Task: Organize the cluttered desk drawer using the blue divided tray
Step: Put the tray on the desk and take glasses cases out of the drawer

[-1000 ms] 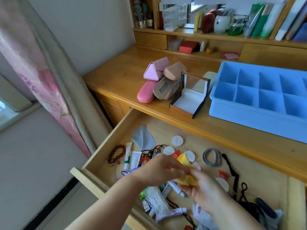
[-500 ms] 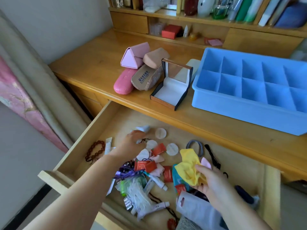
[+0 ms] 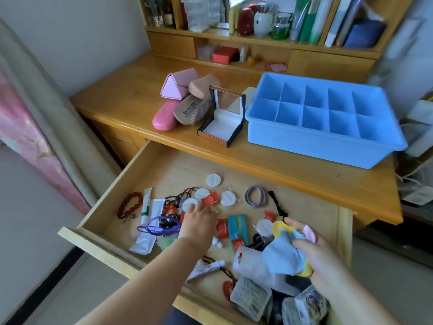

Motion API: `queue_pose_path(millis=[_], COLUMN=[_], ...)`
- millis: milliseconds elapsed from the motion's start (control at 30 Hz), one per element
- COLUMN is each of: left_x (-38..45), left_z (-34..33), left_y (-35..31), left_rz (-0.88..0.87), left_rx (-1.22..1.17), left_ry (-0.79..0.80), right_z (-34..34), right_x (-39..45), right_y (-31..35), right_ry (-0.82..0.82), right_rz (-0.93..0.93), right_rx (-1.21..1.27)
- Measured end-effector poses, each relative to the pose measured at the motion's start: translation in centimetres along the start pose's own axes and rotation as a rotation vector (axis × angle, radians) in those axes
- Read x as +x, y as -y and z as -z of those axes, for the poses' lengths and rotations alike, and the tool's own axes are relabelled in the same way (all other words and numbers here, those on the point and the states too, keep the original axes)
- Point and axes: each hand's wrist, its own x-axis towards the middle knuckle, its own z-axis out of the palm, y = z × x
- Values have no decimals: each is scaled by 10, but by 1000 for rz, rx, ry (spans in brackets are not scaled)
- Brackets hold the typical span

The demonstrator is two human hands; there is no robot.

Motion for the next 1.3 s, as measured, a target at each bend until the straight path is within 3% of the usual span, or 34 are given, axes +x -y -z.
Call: queue_pose_path(millis=[100,133,200,267,300,400,467,533,600,667,700,800,933,1067,1133,1200,1233,1267,1300], left_x=[1,0,-7,-19,-28,-48,-53,-50,-49,-47,-45,-38,-32,-24,-18,-14,-11,-12,-14], left_z=[-1,2,15,29,33,36,31,19,1,-12,-17,-18,-1,21,26,33,31,27,24], left_y=[6,3,-13,-40,-51,-87,-88,-79,-71,-70,-73,-80,-60,-26,-7,4,8,10,10], left_rz=[8,52,164,202,152,-225,-306,-218,-242,-344,-367,-355,-191,93,299,447,520,572,579], left_rx=[28,-84,-523,-866,-916,-980,-1009,-910,-580,-221,-133,-109,-455,-710,-1108,-1676,-1851,-1774,-1477], left_ry=[-90,-181,-323,-338,-350,-212,-216,-276,-41,213,245,145,108,50,134,218,173,67,-83], right_z=[5,4,2,-4,-10,-21,-27,-16,3,23,32,44,53,58,57,56,56,56,55], right_x=[-7,-7,0,6,9,6,4,6,7,5,6,7,5,6,8,10,10,10,10], right_y=[-2,-3,-7,-10,-13,-9,-4,2,8,11,9,6,4,3,2,0,-1,-3,-4], right_ry=[41,28,12,64,116,227,132,-94,-293,-324,-332,-313,-278,-237,-226,-214,-207,-197,-186], right_rz=[4,8,-7,-77,-135,-189,-118,-8,130,270,301,334,297,311,304,287,283,288,299], right_rx=[-4,5,65,190,250,260,151,-59,-253,-368,-421,-441,-359,-338,-340,-360,-374,-389,-407])
